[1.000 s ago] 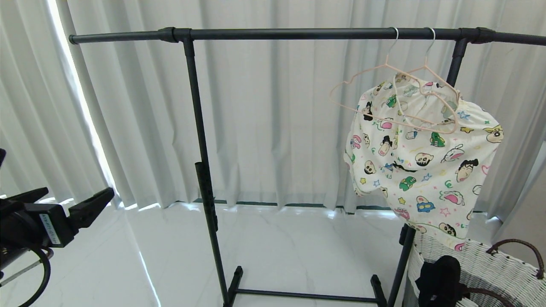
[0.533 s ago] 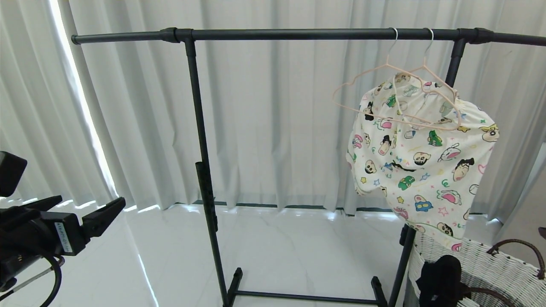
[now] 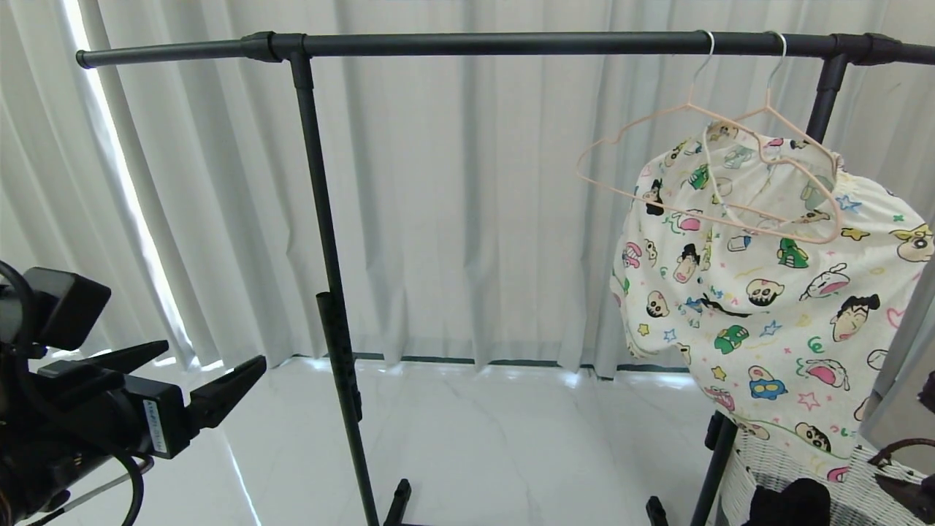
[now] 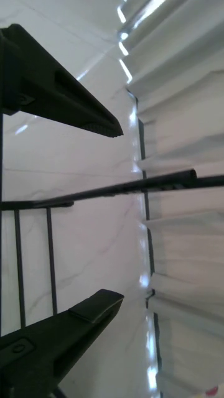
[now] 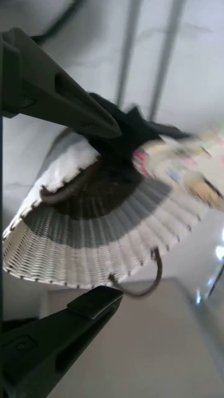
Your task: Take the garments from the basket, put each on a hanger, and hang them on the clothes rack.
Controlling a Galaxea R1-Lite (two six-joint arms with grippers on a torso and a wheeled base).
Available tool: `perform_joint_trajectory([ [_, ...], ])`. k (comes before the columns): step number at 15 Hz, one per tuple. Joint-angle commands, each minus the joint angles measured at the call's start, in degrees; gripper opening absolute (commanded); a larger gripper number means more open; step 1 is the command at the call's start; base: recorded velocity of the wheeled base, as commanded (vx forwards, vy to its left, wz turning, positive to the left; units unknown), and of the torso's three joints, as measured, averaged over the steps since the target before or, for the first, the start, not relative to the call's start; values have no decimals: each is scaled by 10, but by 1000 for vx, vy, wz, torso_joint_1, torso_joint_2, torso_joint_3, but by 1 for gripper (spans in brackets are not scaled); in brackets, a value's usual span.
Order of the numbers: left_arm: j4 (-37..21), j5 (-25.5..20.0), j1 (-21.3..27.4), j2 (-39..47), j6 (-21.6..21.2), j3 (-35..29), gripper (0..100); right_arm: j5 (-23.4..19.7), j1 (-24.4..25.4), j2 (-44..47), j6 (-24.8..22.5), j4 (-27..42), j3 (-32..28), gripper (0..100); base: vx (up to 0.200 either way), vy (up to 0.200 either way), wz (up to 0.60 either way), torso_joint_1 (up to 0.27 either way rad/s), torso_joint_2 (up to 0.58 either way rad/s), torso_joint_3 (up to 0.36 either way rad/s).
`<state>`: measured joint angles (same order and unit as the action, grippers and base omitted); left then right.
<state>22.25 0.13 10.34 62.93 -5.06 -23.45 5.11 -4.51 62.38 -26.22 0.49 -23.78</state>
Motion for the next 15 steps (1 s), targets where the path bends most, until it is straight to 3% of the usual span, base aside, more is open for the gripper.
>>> perform_joint_trajectory([
  [1, 0, 0, 32, 3, -4, 4, 100, -17, -1, 3, -41, 2, 27, 100, 0, 0, 0, 0, 0, 0],
  [6, 0, 0, 38, 7, -7, 9, 100, -44, 4, 42, -157, -2, 95, 100, 0, 0, 0, 0, 0, 0],
  [11, 0, 0, 43, 6, -6, 26, 100, -77, 4, 231, -407, -103, 26, 100, 0, 0, 0, 0, 0, 0],
  [15, 0, 0, 45, 0, -4, 42, 100, -93, 22, 301, -457, -126, 35, 100, 0, 0, 0, 0, 0, 0],
])
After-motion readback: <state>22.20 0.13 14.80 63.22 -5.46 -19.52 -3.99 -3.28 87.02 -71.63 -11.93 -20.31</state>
